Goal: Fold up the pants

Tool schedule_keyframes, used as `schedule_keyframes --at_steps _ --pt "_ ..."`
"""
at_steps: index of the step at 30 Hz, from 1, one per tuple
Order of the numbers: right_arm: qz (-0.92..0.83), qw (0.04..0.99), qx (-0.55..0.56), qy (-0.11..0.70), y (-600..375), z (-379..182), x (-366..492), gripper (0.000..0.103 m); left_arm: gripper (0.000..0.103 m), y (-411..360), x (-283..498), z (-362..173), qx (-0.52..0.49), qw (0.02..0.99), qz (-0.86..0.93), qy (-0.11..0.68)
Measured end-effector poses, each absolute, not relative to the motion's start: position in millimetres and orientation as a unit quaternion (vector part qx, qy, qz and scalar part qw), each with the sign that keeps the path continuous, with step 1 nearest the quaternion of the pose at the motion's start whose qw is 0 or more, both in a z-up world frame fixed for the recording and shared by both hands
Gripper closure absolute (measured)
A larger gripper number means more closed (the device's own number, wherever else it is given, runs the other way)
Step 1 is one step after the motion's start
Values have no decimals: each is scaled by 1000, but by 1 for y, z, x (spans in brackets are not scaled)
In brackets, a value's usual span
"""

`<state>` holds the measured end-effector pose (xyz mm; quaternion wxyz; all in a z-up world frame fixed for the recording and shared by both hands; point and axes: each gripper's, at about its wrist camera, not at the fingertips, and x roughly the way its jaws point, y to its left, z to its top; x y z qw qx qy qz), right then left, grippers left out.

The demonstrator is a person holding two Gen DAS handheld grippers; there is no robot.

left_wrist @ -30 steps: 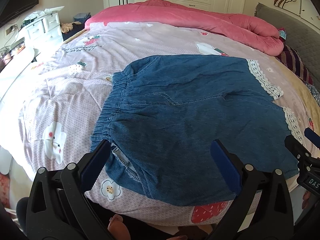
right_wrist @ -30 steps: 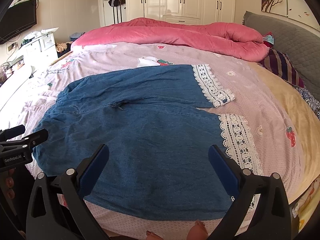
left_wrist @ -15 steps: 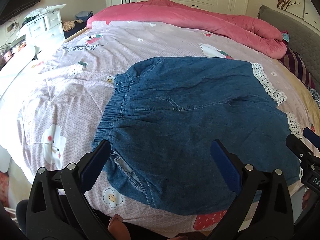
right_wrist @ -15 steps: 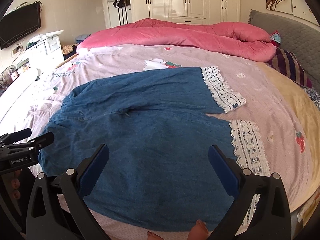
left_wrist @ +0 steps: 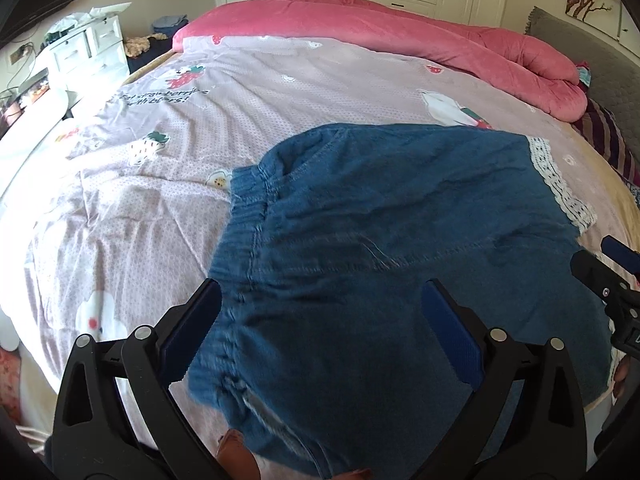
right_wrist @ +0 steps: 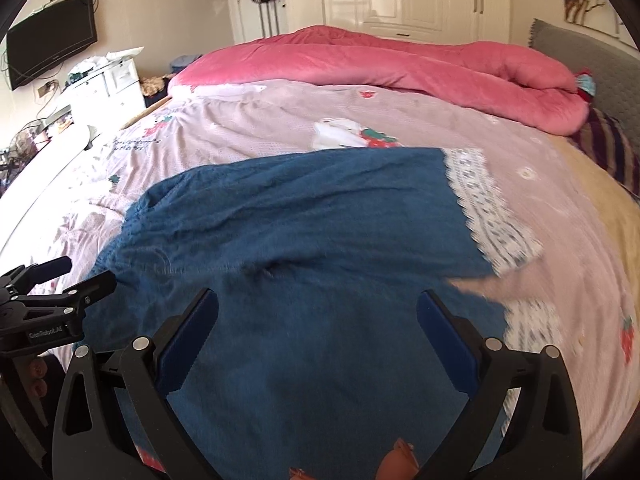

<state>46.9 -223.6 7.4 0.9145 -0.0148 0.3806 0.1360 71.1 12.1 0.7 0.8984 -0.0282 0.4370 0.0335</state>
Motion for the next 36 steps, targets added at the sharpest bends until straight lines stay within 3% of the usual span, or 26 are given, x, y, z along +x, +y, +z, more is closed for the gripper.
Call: schedule_keyframes --at_steps 11,18,20,24,26,28,31,36 --pt "204 889 -112 394 -169 6 145 4 9 71 169 -7 -31 885 52 461" --pt "226 861 -164 425 -145 -14 202 4 12 74 206 -23 24 881 20 471" --pt "230 857 -180 425 -136 -17 214 4 29 68 212 -27 48 881 8 470" --pt "255 848 -189 426 -121 -20 231 4 54 58 223 -35 78 877 -19 473" --pt "260 841 -207 427 -113 -22 239 4 81 55 229 -41 82 874 -31 479" --pt "269 832 -229 429 -104 -25 244 4 95 57 235 -47 59 869 -64 487" --pt "277 819 -259 430 -91 -31 252 4 102 59 234 -47 49 875 -76 476" --pt "300 803 -282 431 -75 -37 263 5 103 73 223 -35 8 889 -98 447"
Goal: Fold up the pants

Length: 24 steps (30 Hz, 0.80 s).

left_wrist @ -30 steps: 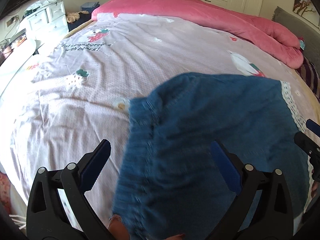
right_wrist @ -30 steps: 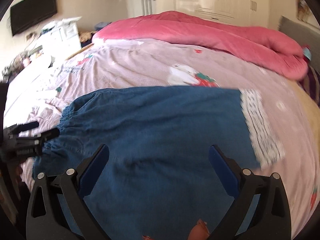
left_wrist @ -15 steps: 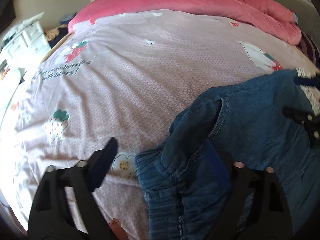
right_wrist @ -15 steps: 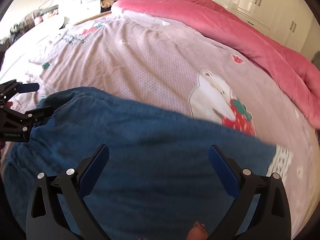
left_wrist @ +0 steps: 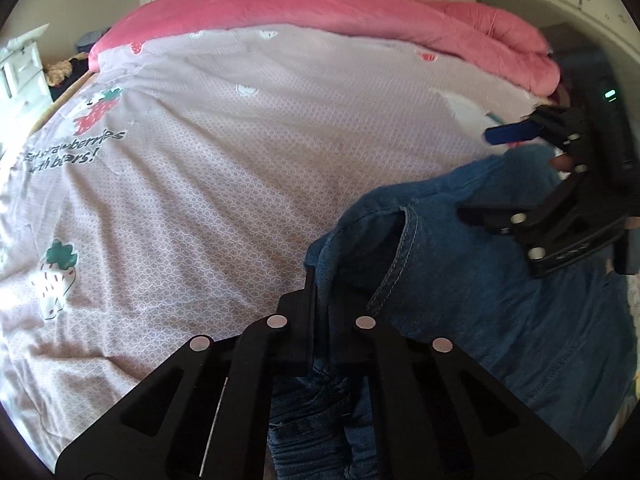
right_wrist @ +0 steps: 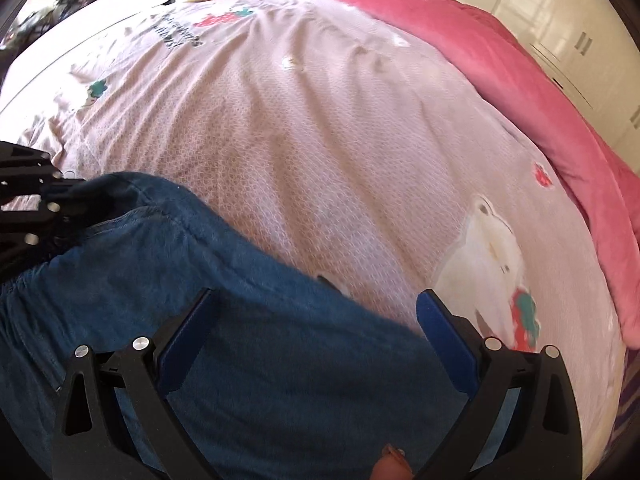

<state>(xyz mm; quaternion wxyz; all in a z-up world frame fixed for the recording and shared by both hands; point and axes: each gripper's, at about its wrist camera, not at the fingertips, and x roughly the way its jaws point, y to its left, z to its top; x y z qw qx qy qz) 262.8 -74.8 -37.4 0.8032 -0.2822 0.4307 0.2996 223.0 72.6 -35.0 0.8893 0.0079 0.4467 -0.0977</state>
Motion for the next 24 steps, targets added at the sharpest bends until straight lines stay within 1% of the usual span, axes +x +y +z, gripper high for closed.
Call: schedule_keyframes --at_steps 2,3,4,5,6,7,8,10,11,13,15,20,24 --pt "313 796 -299 423 -67 -39 260 6 103 78 216 -26 -4 896 -107 431" --pt "317 793 -304 422 -64 -40 260 11 103 81 212 -21 -11 898 -111 425" --pt "325 787 -309 423 -61 -41 258 24 103 82 212 -17 -14 900 -112 421" --pt "333 782 -311 425 -59 -42 254 29 103 83 211 -13 -18 900 -118 418" --pt "340 778 -316 423 -57 -42 251 39 103 83 210 -11 -21 900 -123 417" --pt "353 773 -318 421 -55 -42 246 54 103 82 208 -9 -20 900 -125 416" --pt "362 770 -315 420 -55 -40 242 62 103 80 207 -8 -17 901 -126 415" --pt "366 772 -306 420 -58 -34 234 88 103 76 201 -5 -11 903 -125 411" --pt "367 774 -301 420 -60 -30 231 93 103 76 199 -4 -10 904 -125 409" --pt "370 783 -278 415 -70 -18 221 97 103 78 193 0 -16 905 -128 405" --pt "372 795 -252 407 -82 -4 208 99 103 77 185 8 -19 908 -135 397" --pt "362 819 -208 394 -108 24 162 99 103 71 149 25 -16 915 -155 373" --pt "370 829 -177 381 -129 37 101 99 103 65 108 34 -13 919 -168 355"
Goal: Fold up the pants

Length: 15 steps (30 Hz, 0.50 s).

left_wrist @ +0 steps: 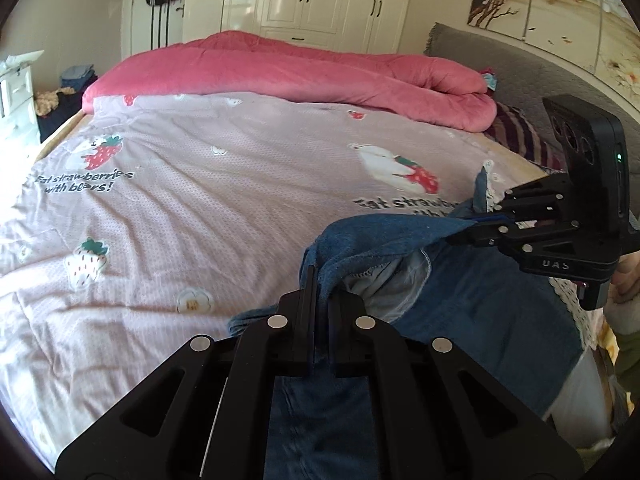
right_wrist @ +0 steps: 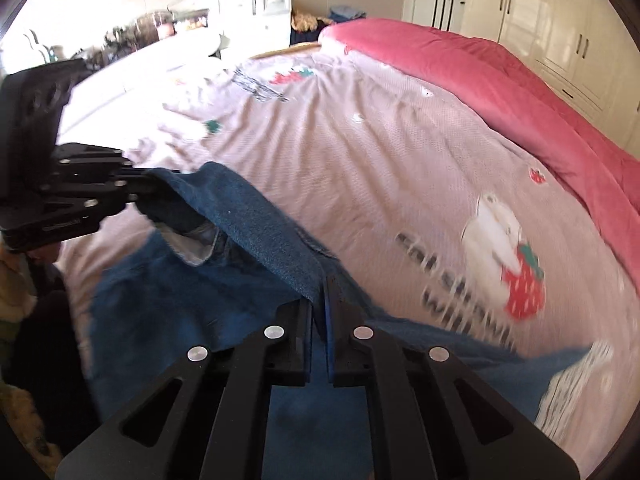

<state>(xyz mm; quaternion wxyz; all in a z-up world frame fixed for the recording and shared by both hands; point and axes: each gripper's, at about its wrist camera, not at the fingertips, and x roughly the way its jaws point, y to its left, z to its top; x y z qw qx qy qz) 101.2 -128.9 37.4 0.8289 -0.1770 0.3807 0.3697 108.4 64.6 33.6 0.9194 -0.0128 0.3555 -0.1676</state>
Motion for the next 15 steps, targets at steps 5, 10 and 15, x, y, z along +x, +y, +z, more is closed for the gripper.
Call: schedule_keyframes --at_steps 5,10,15 --pt "377 833 -156 375 -139 35 38 99 103 63 57 33 -9 921 -178 348" --pt "395 820 -143 388 -134 15 -17 99 103 67 14 15 -11 914 -176 366" --pt "400 808 -127 414 -129 -10 -43 99 103 72 -8 3 -25 907 -172 384"
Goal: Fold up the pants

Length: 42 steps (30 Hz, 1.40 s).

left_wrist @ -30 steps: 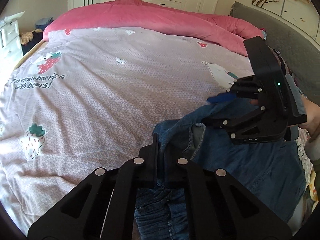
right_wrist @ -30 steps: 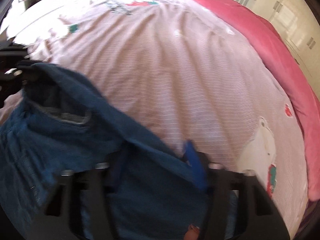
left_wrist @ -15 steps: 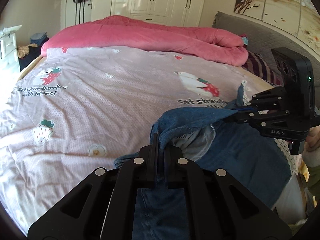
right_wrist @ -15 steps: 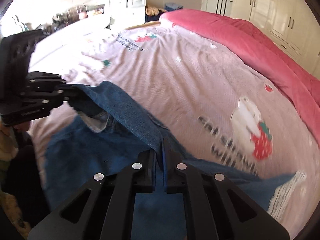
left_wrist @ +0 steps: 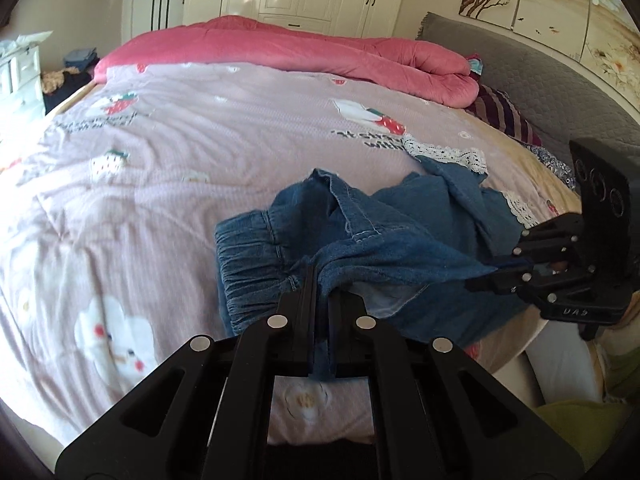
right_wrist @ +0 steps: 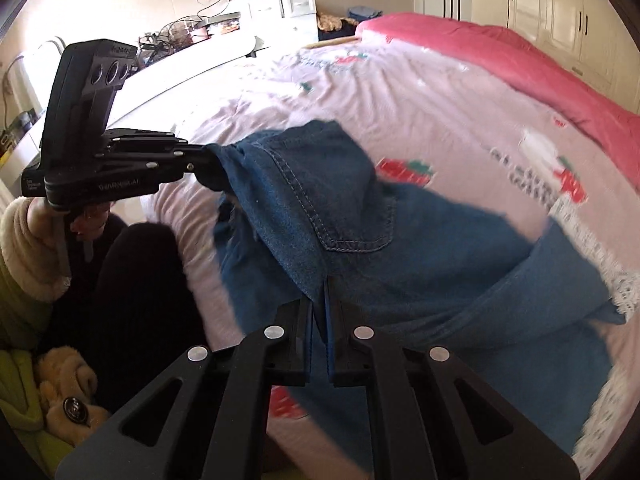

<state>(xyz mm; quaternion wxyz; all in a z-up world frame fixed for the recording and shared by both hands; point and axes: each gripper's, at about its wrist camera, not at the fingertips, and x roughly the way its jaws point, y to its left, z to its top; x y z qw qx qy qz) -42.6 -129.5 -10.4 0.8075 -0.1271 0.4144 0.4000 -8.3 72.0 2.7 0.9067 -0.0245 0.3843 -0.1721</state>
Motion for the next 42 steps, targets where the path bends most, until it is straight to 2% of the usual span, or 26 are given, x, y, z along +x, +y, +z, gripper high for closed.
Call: schedule_keyframes --at_steps 11,27,29,33,34,35,36,42 --pt "396 797 -94 446 -122 -54 -65 94 101 75 -28 -18 -24 897 -149 416" --pt "397 798 -59 450 -124 -54 -65 89 95 73 -56 -11 -15 892 -159 422" --pt "400 795 -51 452 -125 -53 -65 85 86 72 -57 -11 -15 892 -159 424" --pt "408 792 -45 452 -127 -49 -66 73 80 66 -54 -12 -15 891 -157 425" --pt "410 791 -43 451 -128 -48 -67 68 64 65 -54 -12 -14 891 -156 425" --pt "410 791 -44 451 -129 -47 -68 65 24 65 -54 -12 -10 892 -149 427" --pt "410 792 -44 450 -131 -46 -69 60 16 67 -56 -10 -7 897 -133 422" --pt "408 804 -29 430 -142 -28 -71 58 16 85 -67 13 -39 909 -130 393"
